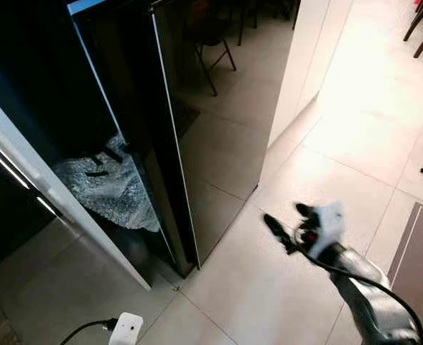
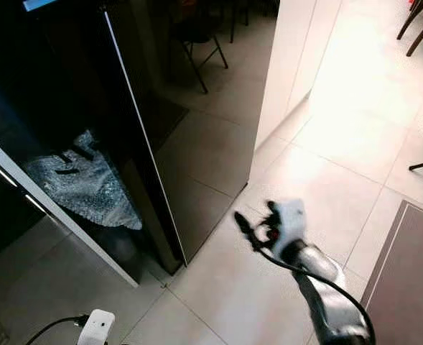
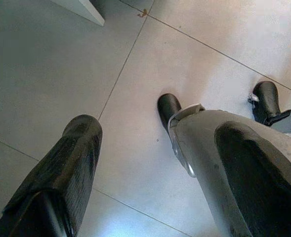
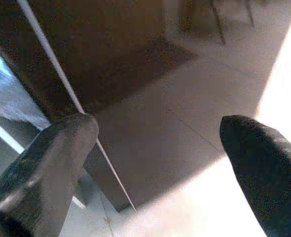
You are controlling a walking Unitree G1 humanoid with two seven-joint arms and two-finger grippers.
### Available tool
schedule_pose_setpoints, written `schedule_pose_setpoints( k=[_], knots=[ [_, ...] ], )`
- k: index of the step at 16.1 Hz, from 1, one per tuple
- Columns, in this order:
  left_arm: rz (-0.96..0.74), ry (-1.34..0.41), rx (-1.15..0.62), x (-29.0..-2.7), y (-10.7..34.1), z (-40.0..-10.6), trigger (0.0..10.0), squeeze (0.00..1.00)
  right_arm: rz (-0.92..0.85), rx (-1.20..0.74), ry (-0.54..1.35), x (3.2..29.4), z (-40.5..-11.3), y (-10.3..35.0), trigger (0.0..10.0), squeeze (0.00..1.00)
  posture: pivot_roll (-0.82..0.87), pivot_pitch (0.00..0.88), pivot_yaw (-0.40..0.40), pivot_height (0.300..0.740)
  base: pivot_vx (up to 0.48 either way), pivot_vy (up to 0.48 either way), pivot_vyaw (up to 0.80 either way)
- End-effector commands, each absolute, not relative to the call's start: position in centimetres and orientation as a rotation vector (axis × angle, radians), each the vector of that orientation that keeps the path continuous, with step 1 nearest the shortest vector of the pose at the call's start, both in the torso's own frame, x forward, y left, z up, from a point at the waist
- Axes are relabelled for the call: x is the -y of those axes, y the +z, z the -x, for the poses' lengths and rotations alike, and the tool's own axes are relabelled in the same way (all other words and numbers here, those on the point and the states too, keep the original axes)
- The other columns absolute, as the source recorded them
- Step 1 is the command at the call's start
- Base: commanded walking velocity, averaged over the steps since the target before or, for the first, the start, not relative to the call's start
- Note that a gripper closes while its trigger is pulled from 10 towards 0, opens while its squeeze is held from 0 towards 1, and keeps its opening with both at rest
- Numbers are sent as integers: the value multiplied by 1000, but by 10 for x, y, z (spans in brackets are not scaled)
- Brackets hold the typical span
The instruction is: Restocking fridge
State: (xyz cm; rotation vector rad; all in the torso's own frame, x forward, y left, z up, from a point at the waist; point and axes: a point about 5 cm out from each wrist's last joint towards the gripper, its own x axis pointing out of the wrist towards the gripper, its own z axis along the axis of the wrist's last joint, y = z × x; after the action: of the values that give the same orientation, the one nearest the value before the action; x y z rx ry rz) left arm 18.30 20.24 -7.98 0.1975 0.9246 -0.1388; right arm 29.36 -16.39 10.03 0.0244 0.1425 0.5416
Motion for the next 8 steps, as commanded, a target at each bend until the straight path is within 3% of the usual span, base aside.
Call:
schedule_pose_setpoints(
  k=[1,5,7,8],
  knots=[
    [-205,-132,-956,-207,-83,-175,10000,0,11,-104,622,150,-300,111,10000,0,-5,132,31,740,0,0,0],
    [-193,-114,-933,-209,-80,-180,10000,0,61,-35,673,128,-334,137,10000,0,14,133,31,740,0,0,0],
    [-188,-104,-931,-209,-80,-180,10000,0,33,-84,474,144,-344,126,10000,0,21,138,28,740,0,0,0],
    [-188,-99,-943,-210,-81,-178,10000,0,-59,-200,259,167,-340,95,10000,0,21,138,28,740,0,0,0]
  ],
)
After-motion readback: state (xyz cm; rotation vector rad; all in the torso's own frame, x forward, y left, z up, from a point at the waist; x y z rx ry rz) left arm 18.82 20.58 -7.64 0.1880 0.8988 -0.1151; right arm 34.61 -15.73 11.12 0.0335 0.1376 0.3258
